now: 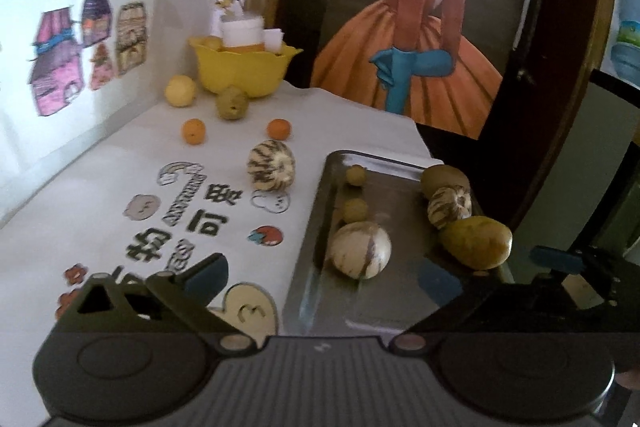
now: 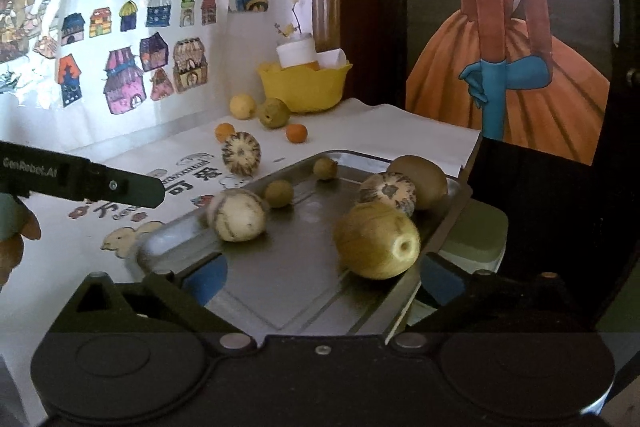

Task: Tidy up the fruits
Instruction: 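Open the left tool over the tray while the right tool releases the pear into it, then withdraw both open tools from the tray toward the remaining fruits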

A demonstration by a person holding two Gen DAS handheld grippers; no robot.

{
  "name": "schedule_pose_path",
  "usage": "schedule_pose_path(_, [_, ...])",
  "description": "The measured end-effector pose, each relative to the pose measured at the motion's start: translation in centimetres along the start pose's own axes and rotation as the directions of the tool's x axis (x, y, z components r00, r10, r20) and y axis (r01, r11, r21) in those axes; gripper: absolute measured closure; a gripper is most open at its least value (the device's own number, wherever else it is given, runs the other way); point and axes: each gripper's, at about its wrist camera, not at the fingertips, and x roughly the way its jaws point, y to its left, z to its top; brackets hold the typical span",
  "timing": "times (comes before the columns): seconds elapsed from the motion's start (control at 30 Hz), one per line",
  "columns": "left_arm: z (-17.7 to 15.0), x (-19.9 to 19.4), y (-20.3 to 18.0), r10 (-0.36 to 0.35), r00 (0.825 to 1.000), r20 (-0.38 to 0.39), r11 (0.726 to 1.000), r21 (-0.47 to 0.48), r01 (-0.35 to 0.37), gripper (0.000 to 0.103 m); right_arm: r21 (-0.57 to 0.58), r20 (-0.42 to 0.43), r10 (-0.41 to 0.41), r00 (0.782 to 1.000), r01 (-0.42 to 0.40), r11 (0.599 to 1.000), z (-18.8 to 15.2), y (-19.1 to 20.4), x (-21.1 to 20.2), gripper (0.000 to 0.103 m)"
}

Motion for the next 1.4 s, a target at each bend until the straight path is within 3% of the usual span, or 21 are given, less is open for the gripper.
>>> schedule_pose_path(0.3, [-2.0, -4.3, 2.2, 0.035, 0.998, 0.054, 0.999, -0.027, -0.034, 0.001, 0.083, -0.039, -0.024, 0.999, 0.027, 0.996, -1.5, 2.6, -3.8, 0.001])
schedule_pose_path(0.47, [-3.2, -6.0, 3.8, 0.057, 0.997, 0.049, 0.997, -0.056, -0.055, 0.001, 0.126, -0.108, -0.029, 0.994, 0.042, 0.991, -2.5, 3.8, -5.0, 0.001])
schedule_pose_path(0.7, [-4.2, -7.6, 5.8, 0.091, 0.996, 0.019, 0.995, -0.040, -0.090, 0.001, 0.130, -0.123, -0.021, 0.992, 0.037, 0.991, -2.4, 6.0, -6.3, 0.001])
schedule_pose_path(0.93, [-4.2, -8.6, 7.7, 0.135, 0.991, -0.014, 0.990, -0.033, -0.135, 0.001, 0.122, -0.120, 0.037, 0.992, -0.022, 0.992, -1.3, 8.0, -5.8, 0.001])
schedule_pose_path(1.1, [-4.0, -8.6, 9.2, 0.177, 0.983, -0.041, 0.983, -0.044, -0.179, 0.001, 0.033, -0.116, 0.081, 0.990, -0.078, 0.996, -0.4, 9.3, -5.4, 0.001])
schedule_pose_path(1.4, [-1.7, -8.6, 11.6, 0.272, 0.962, -0.017, 0.960, -0.061, -0.272, 0.001, -0.015, -0.001, 0.171, 0.985, -0.171, 0.985, 4.4, 8.8, -6.0, 0.001])
